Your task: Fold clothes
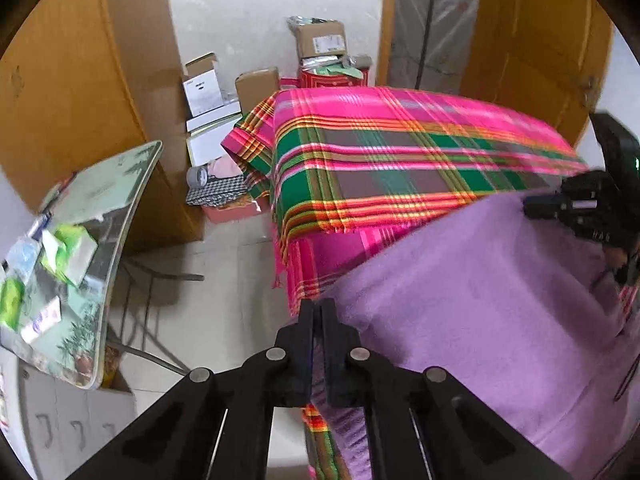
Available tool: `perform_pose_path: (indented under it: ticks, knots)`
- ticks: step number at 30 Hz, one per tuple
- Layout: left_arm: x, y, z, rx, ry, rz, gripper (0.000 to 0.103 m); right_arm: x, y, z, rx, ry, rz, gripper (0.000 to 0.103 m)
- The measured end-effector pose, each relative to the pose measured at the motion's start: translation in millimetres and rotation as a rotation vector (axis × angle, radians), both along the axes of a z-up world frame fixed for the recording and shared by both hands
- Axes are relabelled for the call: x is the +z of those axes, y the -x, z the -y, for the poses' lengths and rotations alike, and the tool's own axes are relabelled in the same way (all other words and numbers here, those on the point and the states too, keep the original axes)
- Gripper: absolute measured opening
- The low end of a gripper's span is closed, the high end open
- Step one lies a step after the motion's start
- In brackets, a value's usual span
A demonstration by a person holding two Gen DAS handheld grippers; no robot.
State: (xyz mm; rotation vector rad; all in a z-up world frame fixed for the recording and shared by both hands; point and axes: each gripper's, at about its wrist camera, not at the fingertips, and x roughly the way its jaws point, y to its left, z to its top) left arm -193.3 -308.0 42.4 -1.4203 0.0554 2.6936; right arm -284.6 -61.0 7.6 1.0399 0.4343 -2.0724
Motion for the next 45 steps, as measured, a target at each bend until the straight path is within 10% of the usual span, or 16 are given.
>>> perform_pose_path:
  ticks: [10,19,26,29,34,45]
  knots:
    - [1.9,-5.9,-0.8,0.013,0.027,-0.032,0.004,6.6,-0.2,0.4,0.029,-0.036,-0.057,0.004]
    - [-0.4,-5.4,-0.1,0.023,0.026,-0.034,0.004,0.3,13.4,10.8,0.069,-0.123,-0.076,0.042]
    - [2.5,-9.1,1.3,0.033,0.020,-0.046,0.004,-2.9,32.5,4.0,0.099,-0.037,0.039,0.049]
    - [4.8,-10.5,1.0,0.037,0.022,-0.054,0.004,-2.7,28.3,3.2,0.107,-0.031,0.043,0.045]
    - [9.4,-13.4,0.3,0.045,0.026,-0.068,0.004,0.0,15.0,9.1,0.146,-0.041,0.052,0.006]
    - [27.2,-26.5,-4.5,0.057,0.029,-0.095,0.004,51.3,-44.3,-4.2,0.084,-0.036,-0.131,0.003]
